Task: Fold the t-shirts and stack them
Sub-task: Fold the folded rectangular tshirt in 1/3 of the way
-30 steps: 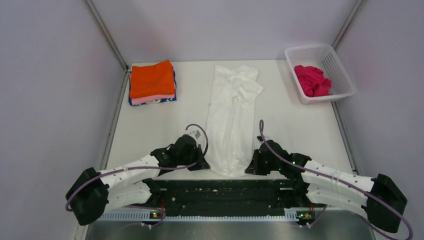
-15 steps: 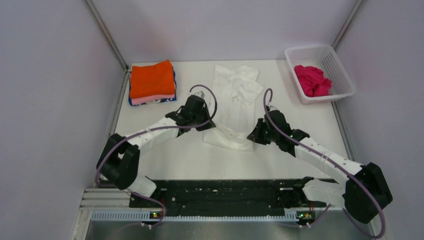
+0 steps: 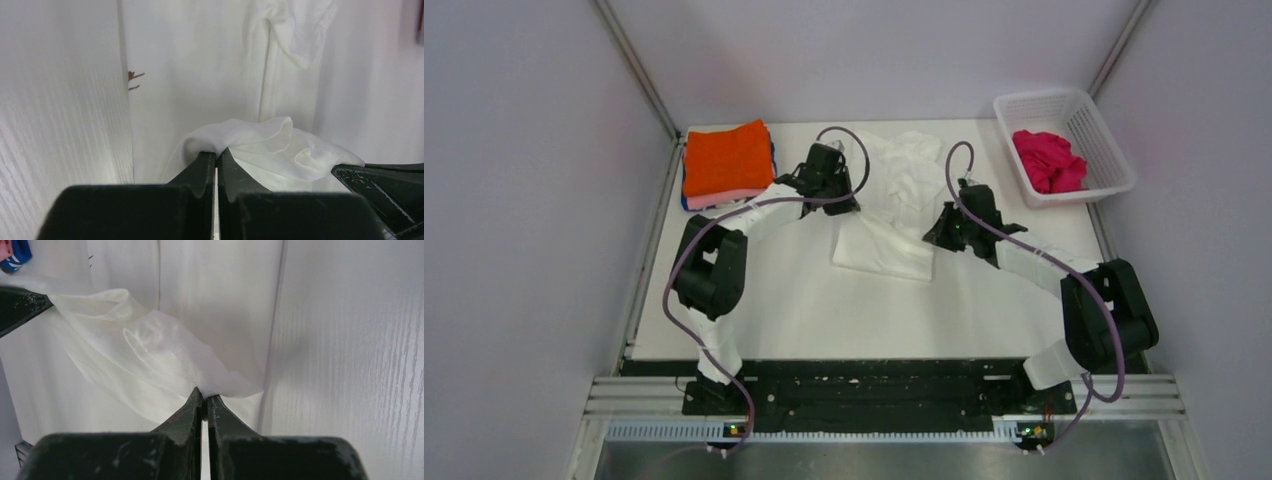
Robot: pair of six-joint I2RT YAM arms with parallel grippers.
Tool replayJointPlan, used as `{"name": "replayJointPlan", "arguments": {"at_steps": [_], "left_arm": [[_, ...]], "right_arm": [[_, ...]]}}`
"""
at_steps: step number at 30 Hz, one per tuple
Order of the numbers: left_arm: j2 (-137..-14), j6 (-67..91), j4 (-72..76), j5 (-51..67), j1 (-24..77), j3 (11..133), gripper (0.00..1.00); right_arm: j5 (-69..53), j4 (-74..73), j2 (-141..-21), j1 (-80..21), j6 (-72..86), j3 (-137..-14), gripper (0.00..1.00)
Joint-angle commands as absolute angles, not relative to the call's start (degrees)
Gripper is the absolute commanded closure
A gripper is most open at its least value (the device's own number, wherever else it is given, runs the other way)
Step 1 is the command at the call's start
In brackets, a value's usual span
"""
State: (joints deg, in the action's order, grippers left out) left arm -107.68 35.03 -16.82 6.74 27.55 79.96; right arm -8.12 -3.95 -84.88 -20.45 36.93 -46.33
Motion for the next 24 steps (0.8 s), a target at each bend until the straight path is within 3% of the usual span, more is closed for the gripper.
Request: {"name": "replayJointPlan", "arguments": {"at_steps": [1, 6, 8, 11, 12, 13, 19, 24], "left_arm": [[-112.0, 31.1, -16.6, 10.8, 26.4, 86.0, 1.00], [-115.6, 30.8, -17.1, 11.4, 25.7, 89.7, 1.00], [-116.5, 30.6, -17.6, 10.9, 25.2, 91.1, 0.91], [-117.7, 30.3, -18.8, 10.1, 24.7, 94.1, 0.55], [-118.0, 29.9, -19.3, 9.8, 24.5, 95.2, 0.17], [-118.2, 29.4, -20.1, 9.6, 24.3, 96.6, 0.03], [-113.4, 28.9, -21.5, 10.0, 23.9, 95.9, 0.01], [-104.3, 32.3, -19.6, 11.6, 23.9, 80.6, 0.01]], "right_arm": [[-9.9, 2.9, -87.5, -19.0, 35.1, -50.5, 1.00], [-10.2, 3.8, -92.5, -17.5, 35.7, -52.4, 1.00], [-9.8, 4.2, -94.6, -17.2, 35.2, -53.8, 0.97], [-9.5, 3.6, -98.4, -15.8, 34.8, -57.9, 0.85], [-9.7, 3.7, -99.5, -14.8, 35.2, -59.1, 0.69], [-9.8, 4.1, -100.2, -14.0, 35.5, -60.1, 0.55], [-13.2, 8.2, -98.6, -13.0, 35.6, -59.8, 0.04], [-13.3, 6.7, -90.5, -13.2, 35.5, -50.8, 0.01]]}}
